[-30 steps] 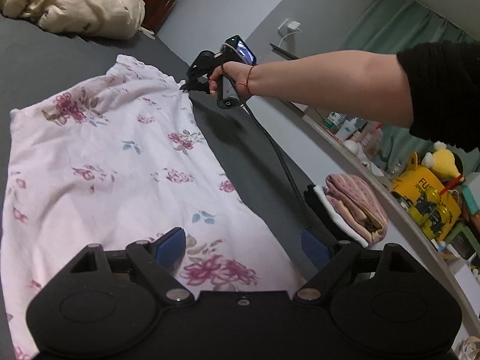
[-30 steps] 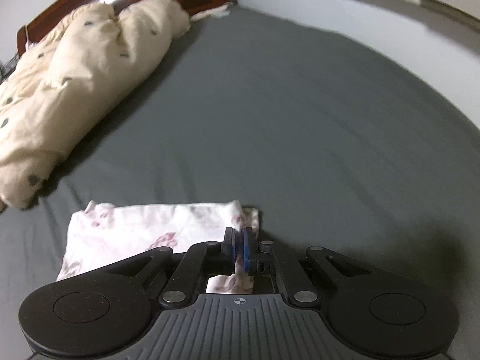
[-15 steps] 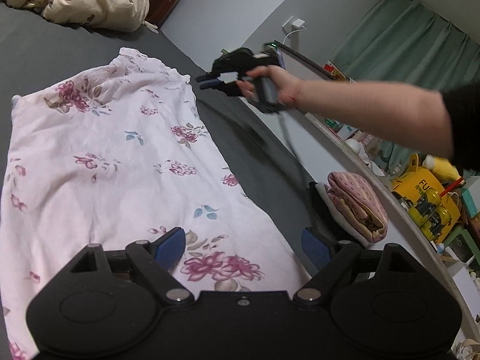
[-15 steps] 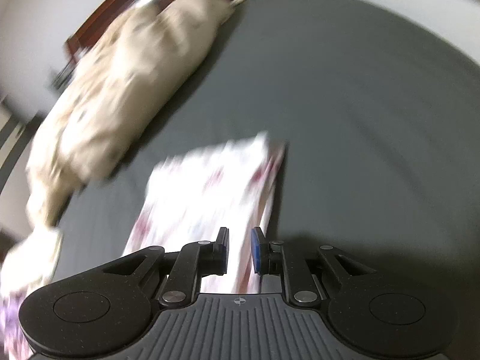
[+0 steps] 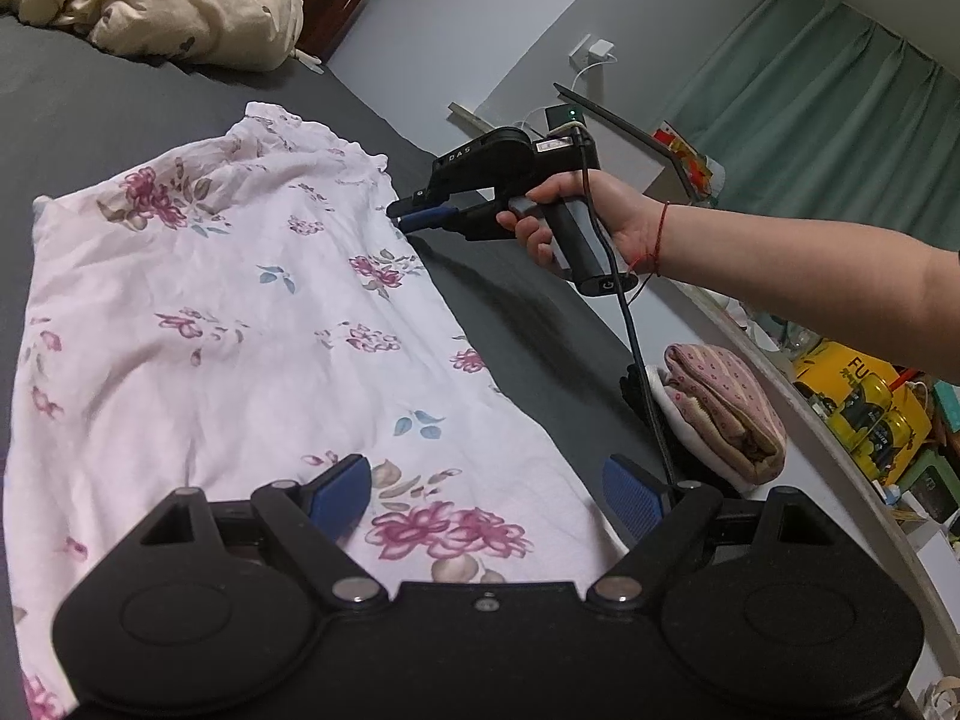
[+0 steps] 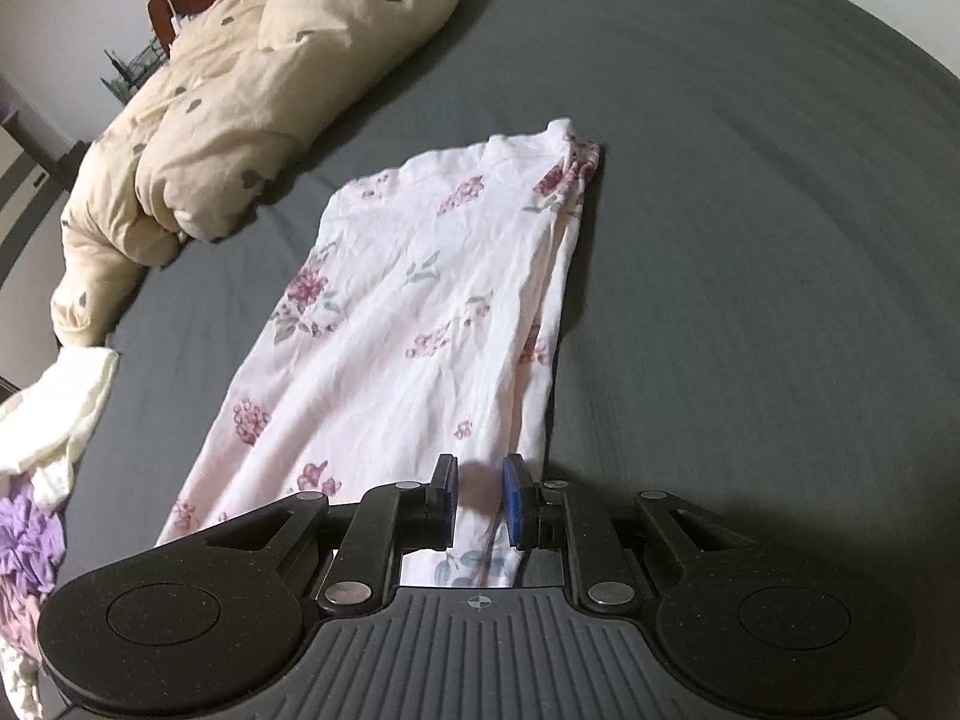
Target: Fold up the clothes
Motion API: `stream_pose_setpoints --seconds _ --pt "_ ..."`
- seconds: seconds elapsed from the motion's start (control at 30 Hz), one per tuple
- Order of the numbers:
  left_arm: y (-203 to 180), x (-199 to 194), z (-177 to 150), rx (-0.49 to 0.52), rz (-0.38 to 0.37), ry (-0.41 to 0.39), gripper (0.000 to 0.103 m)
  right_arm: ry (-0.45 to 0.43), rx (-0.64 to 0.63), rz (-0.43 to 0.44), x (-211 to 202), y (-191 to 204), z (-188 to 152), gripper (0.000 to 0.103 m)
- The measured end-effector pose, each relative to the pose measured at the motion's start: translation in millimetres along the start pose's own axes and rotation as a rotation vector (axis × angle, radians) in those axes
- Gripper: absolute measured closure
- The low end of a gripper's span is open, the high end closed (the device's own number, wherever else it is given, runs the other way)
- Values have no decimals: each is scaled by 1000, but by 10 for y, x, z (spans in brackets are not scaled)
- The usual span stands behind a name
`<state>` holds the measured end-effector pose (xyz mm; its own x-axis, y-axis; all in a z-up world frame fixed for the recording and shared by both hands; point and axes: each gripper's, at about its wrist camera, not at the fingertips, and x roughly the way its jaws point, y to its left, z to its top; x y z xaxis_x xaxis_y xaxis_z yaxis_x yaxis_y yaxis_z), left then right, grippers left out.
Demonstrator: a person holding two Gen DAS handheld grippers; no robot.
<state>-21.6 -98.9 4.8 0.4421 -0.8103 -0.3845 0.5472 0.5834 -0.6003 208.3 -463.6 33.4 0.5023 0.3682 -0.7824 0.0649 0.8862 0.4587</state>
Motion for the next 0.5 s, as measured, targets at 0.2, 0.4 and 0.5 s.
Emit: stream_pose_setpoints --seconds 0.2,0.4,0.5 --pt "2 -6 0 -1 4 0 19 6 -10 -31 35 23 -110 87" --pt "2 -7 3 0 5 1 19 -13 -53 -78 59 121 -151 88" --pt "-2 -7 0 0 6 0 19 -25 -56 -105 39 159 -162 101"
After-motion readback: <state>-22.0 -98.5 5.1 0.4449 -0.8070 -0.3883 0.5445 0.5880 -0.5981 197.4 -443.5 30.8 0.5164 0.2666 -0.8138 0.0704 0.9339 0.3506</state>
